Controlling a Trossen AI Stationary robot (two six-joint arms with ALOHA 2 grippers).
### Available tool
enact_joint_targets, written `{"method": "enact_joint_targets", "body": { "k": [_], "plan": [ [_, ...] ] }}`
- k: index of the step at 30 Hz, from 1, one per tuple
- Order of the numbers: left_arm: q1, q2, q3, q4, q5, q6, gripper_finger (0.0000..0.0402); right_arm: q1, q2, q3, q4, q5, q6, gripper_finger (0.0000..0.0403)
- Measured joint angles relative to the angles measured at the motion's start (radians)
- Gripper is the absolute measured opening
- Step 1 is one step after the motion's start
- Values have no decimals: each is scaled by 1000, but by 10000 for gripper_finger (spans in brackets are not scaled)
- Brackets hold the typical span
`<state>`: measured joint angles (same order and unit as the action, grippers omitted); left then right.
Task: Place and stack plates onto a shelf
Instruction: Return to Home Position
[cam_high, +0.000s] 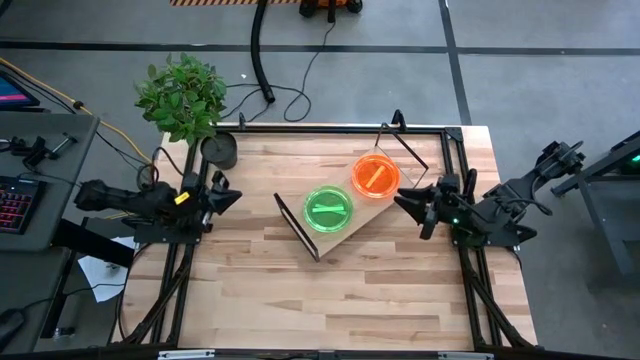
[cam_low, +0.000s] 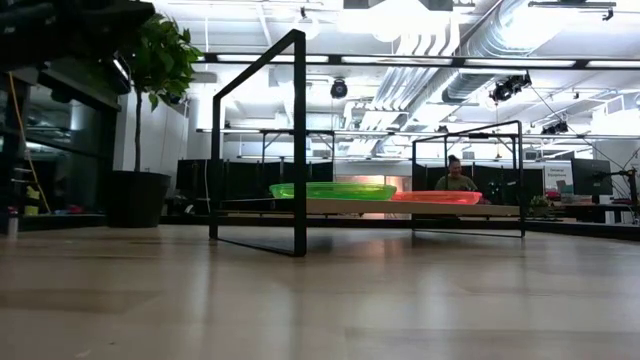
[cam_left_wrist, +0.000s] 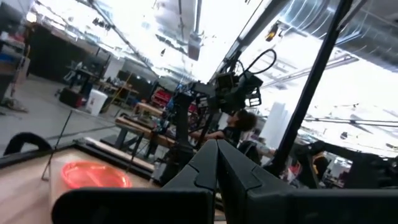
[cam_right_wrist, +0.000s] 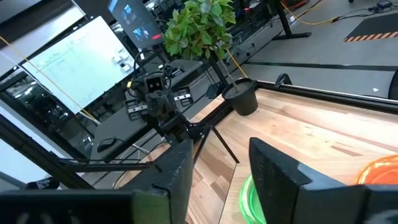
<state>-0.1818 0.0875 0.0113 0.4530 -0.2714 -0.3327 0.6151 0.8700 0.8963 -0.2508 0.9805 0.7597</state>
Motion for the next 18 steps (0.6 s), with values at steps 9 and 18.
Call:
{"method": "enact_joint_targets", "body": {
  "k": [9,18],
  "plan": [
    [0,-54,1,-53,-10,49,0,-37,-4,0,-102,-215,27,17],
    [0,-53,1,-91,0,3,1,-280,-222,-226,-79,-613,-132,4]
  ]
}}
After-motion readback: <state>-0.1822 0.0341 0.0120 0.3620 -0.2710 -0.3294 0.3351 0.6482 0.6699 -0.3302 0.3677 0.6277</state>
